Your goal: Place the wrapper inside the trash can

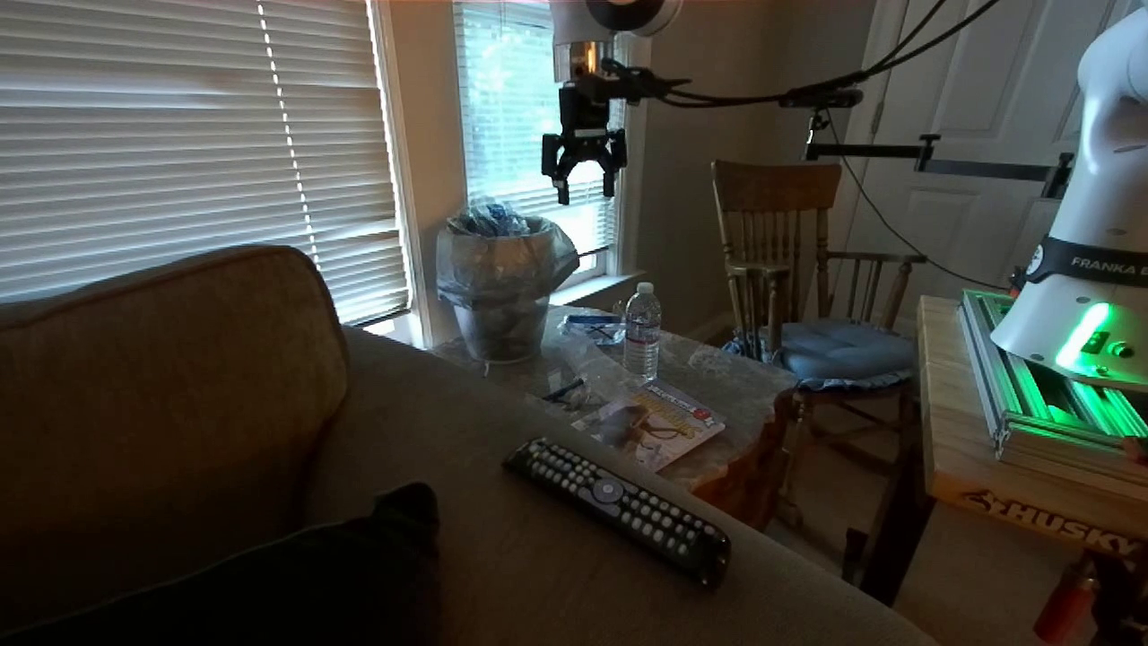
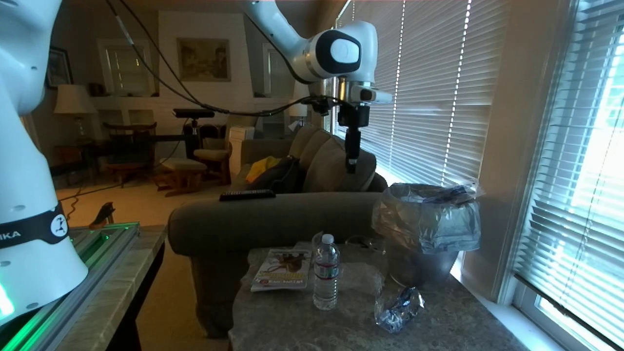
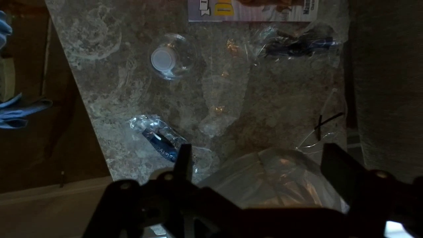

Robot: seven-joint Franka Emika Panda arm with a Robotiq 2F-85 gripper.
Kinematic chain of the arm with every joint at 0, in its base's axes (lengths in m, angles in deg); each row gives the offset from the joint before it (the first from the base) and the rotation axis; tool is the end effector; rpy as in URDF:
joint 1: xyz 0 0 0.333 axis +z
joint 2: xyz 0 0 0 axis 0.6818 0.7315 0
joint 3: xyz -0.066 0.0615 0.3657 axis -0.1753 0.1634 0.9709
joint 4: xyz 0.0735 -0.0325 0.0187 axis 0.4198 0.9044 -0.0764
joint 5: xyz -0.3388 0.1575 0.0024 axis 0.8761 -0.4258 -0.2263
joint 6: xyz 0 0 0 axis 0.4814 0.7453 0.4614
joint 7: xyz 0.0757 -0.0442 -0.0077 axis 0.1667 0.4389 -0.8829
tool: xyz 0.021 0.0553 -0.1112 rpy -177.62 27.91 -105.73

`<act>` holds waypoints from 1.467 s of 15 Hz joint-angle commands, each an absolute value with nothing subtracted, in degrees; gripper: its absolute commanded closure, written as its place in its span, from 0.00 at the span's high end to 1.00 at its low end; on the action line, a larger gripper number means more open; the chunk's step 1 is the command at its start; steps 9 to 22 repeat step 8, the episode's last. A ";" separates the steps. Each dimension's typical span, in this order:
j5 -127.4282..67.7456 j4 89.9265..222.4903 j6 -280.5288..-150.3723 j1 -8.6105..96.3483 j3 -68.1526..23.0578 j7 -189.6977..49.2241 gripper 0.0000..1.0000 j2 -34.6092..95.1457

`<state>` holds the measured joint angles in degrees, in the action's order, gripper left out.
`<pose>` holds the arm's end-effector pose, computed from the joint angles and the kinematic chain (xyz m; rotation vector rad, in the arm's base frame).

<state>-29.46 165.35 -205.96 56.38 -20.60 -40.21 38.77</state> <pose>0.6473 0.1299 0.3612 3.0230 -0.5638 0.0018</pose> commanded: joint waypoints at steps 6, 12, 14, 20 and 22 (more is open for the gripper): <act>-29.40 167.17 -206.57 55.57 -19.72 -39.47 1.00 37.52; -29.41 167.17 -206.57 55.56 -19.71 -39.43 1.00 37.52; -29.41 167.17 -206.57 55.56 -19.71 -39.43 1.00 37.52; -29.41 167.17 -206.57 55.56 -19.71 -39.43 1.00 37.52; -29.41 167.17 -206.57 55.56 -19.71 -39.43 1.00 37.52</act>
